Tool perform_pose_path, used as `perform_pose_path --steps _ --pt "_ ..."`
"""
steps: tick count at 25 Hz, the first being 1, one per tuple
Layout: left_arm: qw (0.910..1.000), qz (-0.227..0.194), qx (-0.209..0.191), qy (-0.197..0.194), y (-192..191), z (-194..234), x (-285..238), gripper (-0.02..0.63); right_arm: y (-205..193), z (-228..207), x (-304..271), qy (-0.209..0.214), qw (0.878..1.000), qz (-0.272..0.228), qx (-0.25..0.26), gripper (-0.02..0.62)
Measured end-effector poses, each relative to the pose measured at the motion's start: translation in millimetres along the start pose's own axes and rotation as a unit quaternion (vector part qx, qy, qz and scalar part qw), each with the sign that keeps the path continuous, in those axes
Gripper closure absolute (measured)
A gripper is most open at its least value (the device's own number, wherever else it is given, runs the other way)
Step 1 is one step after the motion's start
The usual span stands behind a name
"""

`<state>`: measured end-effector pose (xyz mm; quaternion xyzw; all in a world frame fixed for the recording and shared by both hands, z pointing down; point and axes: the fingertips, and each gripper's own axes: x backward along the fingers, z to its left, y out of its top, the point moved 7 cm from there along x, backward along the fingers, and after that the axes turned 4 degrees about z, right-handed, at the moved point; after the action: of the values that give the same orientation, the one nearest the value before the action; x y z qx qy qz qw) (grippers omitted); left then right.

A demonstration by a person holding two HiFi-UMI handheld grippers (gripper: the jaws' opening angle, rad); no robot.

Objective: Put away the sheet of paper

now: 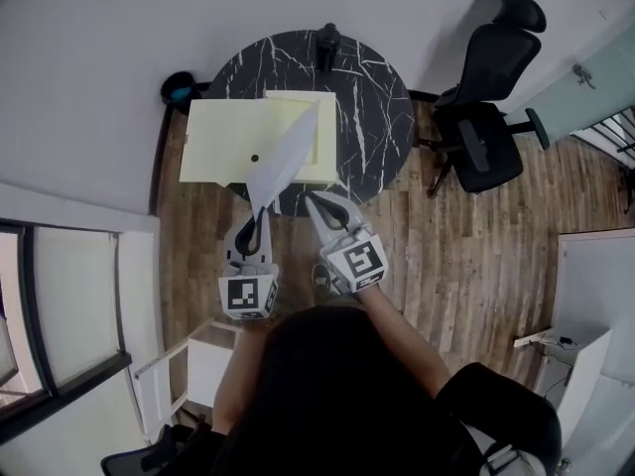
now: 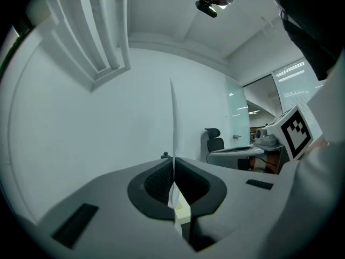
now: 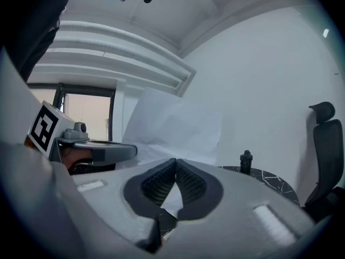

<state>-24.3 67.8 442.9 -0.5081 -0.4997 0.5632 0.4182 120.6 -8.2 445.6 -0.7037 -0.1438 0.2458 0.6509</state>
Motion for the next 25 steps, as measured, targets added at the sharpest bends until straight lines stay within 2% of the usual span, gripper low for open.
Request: perform_pose_path --steps 6,9,11,13,15,18,22,25 --pt "0.9991 0.024 0.014 -0.032 -15.7 39.9 -46.5 0.595 -4.9 -25.0 -53.1 -0.013 0.999 0.037 -0.012 0.597" --pt "0.9964 0.03 0.018 -0.077 -20.6 68.3 -85.2 0.594 -5.8 -46.4 -91.3 -0.043 0.998 0.051 -0.012 0.597" --pt "0.9916 0.043 0.031 -0.118 -17.1 83.2 -109.2 0.594 -0.8 -57.5 -111.4 -0.061 0.997 0.054 -0.016 0.597" --pt "0.9852 0.057 0.046 -0.155 -10.9 91.2 -130.2 0.594 7.8 -67.0 -125.8 -0.058 0.997 0.055 -0.01 0.597" --pt "0.9801 0.053 0.043 -0.186 -10.6 98.7 -148.0 0.595 13.9 -77.3 -132.5 -0.042 0.998 0.054 0.004 0.597" --pt "0.9738 0.027 0.01 -0.226 -14.8 110.7 -172.6 0.594 18.3 -94.4 -129.1 -0.034 0.998 0.061 0.003 0.597" --pt "0.9705 0.023 0.01 -0.24 -8.0 119.6 -195.4 0.594 20.2 -111.3 -121.1 -0.044 0.997 0.062 0.002 0.597" --pt "0.9634 0.036 0.012 -0.265 -22.1 122.8 -209.3 0.594 8.5 -123.3 -117.8 -0.052 0.997 0.059 -0.013 0.597"
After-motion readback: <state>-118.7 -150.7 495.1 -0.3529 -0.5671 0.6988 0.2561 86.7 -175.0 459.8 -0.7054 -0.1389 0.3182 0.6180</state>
